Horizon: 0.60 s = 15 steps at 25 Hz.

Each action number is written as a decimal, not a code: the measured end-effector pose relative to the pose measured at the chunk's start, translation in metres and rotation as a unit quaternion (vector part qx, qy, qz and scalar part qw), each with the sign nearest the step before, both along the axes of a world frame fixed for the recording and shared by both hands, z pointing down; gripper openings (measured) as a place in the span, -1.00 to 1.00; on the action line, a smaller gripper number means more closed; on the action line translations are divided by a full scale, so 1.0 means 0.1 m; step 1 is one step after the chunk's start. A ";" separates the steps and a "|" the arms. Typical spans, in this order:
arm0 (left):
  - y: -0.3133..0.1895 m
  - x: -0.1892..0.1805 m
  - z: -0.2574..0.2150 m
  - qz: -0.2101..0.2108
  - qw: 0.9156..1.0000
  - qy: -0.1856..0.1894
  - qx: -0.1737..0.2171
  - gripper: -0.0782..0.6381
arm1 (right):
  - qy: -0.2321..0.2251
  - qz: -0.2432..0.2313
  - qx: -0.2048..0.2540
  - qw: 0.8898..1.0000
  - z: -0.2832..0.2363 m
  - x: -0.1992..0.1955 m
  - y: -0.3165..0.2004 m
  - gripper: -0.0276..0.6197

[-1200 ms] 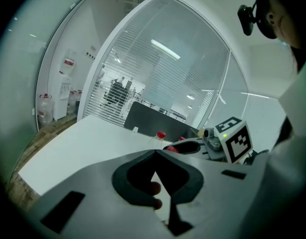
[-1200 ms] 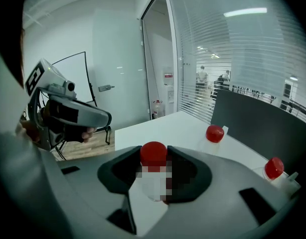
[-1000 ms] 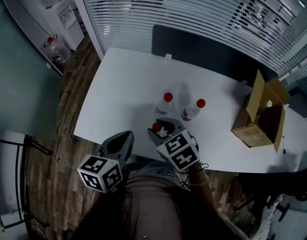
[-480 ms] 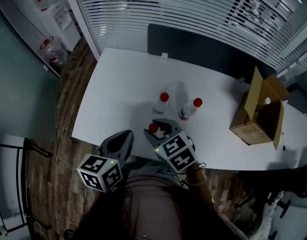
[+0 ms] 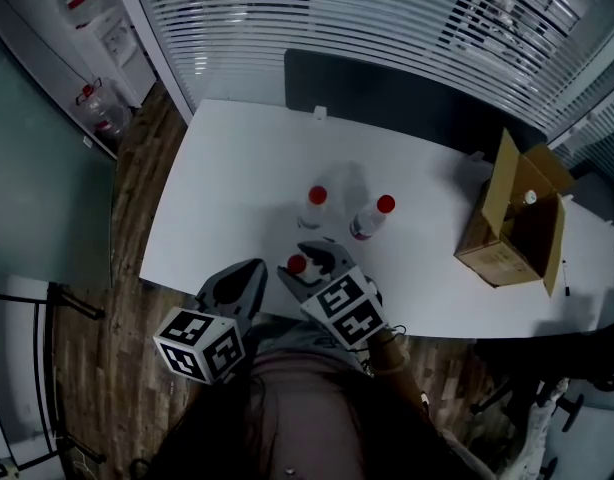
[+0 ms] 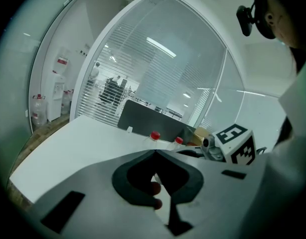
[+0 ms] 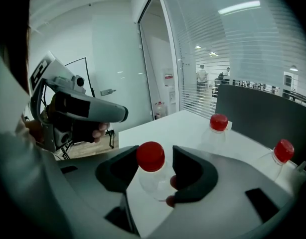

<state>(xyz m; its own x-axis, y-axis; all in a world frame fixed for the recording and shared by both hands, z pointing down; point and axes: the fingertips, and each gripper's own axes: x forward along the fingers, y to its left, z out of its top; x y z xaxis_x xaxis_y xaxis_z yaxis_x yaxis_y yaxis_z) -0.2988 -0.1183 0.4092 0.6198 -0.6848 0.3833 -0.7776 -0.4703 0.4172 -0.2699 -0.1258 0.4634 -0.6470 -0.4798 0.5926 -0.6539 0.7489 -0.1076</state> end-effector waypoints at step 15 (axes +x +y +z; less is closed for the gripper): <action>0.02 0.34 -0.13 -0.007 1.000 0.010 0.015 -0.76 | -0.051 0.007 0.029 0.998 -0.38 0.32 0.17 -0.27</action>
